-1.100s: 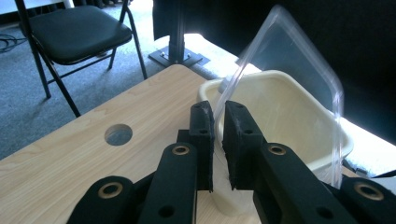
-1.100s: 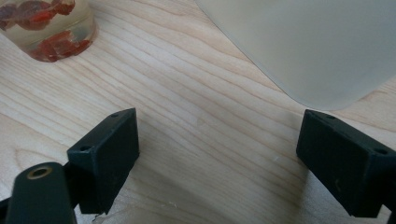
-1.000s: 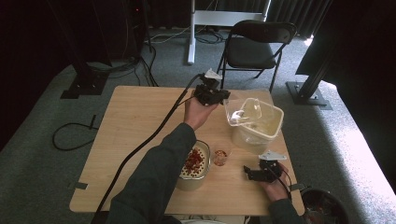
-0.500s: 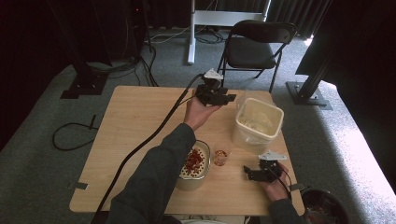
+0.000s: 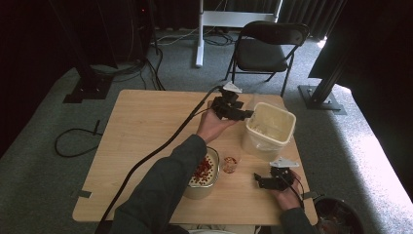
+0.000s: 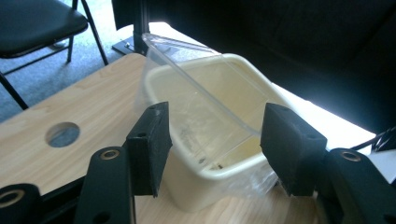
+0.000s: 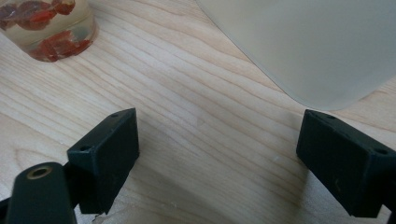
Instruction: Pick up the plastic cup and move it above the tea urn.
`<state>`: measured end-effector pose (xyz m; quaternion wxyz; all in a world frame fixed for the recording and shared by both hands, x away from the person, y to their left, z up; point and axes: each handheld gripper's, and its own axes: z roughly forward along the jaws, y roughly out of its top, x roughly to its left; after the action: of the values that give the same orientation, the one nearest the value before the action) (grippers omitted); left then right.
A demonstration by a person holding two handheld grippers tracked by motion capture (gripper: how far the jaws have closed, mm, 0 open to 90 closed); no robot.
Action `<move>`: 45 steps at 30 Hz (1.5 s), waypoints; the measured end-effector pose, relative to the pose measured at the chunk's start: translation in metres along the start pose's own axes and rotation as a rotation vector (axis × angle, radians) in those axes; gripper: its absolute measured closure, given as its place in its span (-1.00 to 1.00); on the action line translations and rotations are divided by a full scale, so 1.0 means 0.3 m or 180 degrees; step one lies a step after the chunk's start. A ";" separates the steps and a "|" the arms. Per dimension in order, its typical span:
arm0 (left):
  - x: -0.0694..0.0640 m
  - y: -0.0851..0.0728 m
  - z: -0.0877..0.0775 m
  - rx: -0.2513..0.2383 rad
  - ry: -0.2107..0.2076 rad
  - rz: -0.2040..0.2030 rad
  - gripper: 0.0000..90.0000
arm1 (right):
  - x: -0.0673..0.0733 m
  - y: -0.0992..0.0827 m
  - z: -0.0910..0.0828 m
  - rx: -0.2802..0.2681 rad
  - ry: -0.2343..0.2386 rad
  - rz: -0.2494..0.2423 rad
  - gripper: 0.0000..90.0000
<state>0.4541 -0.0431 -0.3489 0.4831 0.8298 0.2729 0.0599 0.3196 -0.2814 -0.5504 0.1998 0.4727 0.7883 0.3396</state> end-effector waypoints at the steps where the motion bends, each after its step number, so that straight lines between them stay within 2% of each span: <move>1: -0.004 0.000 0.010 -0.0014 -0.0007 -0.0042 -0.09 | 0.000 0.000 0.000 0.0000 0.0000 0.0000 -0.72; 4: -0.016 0.004 0.035 0.0026 0.0062 -0.0053 -0.18 | 0.000 0.000 0.000 0.0000 0.0001 0.0001 -0.72; 7: -0.032 0.007 0.063 0.0108 0.0215 0.0021 -0.25 | 0.000 0.000 0.000 0.0000 0.0000 0.0000 -0.72; 9: -0.036 0.010 0.073 0.0107 0.0317 0.0081 -0.26 | 0.000 0.000 0.000 0.0000 0.0000 0.0000 -0.72; 10: -0.036 0.010 0.073 0.0107 0.0317 0.0081 -0.22 | 0.000 0.000 0.000 0.0000 0.0000 0.0001 -0.72; 11: -0.032 0.017 0.070 0.0068 0.0442 0.0103 -0.16 | 0.000 0.000 0.000 0.0000 0.0000 0.0000 -0.72; 16: 0.001 0.037 0.038 0.0005 0.0703 0.0060 -0.07 | 0.000 -0.001 -0.001 0.0001 0.0005 -0.0006 -0.72; 18: 0.009 0.039 0.032 -0.0004 0.0710 0.0045 -0.07 | 0.000 -0.001 -0.001 0.0000 0.0005 -0.0006 -0.72; 19: 0.013 0.040 0.028 -0.0014 0.0754 0.0041 -0.06 | 0.000 -0.001 -0.001 0.0000 0.0005 -0.0006 -0.72; 20: 0.010 0.042 0.022 -0.0044 0.0667 -0.0012 -0.07 | 0.000 -0.001 -0.001 0.0000 0.0005 -0.0006 -0.72; 21: 0.010 0.042 0.022 -0.0044 0.0667 -0.0012 -0.07 | 0.000 -0.001 -0.001 0.0000 0.0005 -0.0006 -0.72; 22: -0.012 0.043 0.020 -0.0080 0.0639 0.0078 -0.08 | 0.000 -0.001 -0.001 0.0000 0.0006 -0.0009 -0.72; 23: -0.017 0.044 0.021 -0.0094 0.0585 0.0076 -0.09 | 0.000 -0.001 -0.001 0.0000 0.0004 -0.0009 -0.72; 29: -0.004 0.038 0.036 -0.0053 0.0433 -0.0017 -0.01 | 0.000 -0.001 -0.002 0.0001 0.0003 -0.0009 -0.72; 31: -0.005 0.035 0.041 -0.0043 0.0391 -0.0007 0.06 | -0.001 -0.004 -0.005 -0.0015 -0.0008 -0.0001 -0.64; 33: -0.008 0.033 0.051 -0.0032 0.0346 -0.0032 0.11 | -0.005 -0.007 -0.014 -0.0037 -0.0018 0.0010 -0.45; 37: -0.008 0.035 0.074 0.0023 0.0363 -0.0054 0.21 | -0.011 -0.007 -0.019 -0.0043 -0.0042 0.0035 -0.37; 39: -0.005 0.038 0.094 0.0024 0.0363 -0.0118 0.28 | -0.011 -0.008 -0.019 -0.0045 -0.0044 0.0032 -0.37; 43: -0.010 0.045 0.109 0.0051 0.0442 -0.0094 0.44 | -0.011 -0.009 -0.019 -0.0051 -0.0041 0.0024 -0.37; 44: -0.016 0.050 0.118 0.0097 0.0549 -0.0066 0.50 | -0.012 -0.009 -0.019 -0.0056 -0.0035 0.0021 -0.37; 45: -0.019 0.052 0.122 0.0099 0.0585 -0.0053 0.52 | -0.012 -0.009 -0.019 -0.0056 -0.0035 0.0021 -0.37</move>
<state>0.4686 -0.0802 -0.3542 0.4436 0.8259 0.3237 0.1276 0.3161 -0.2874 -0.5486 0.2071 0.4754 0.7825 0.3446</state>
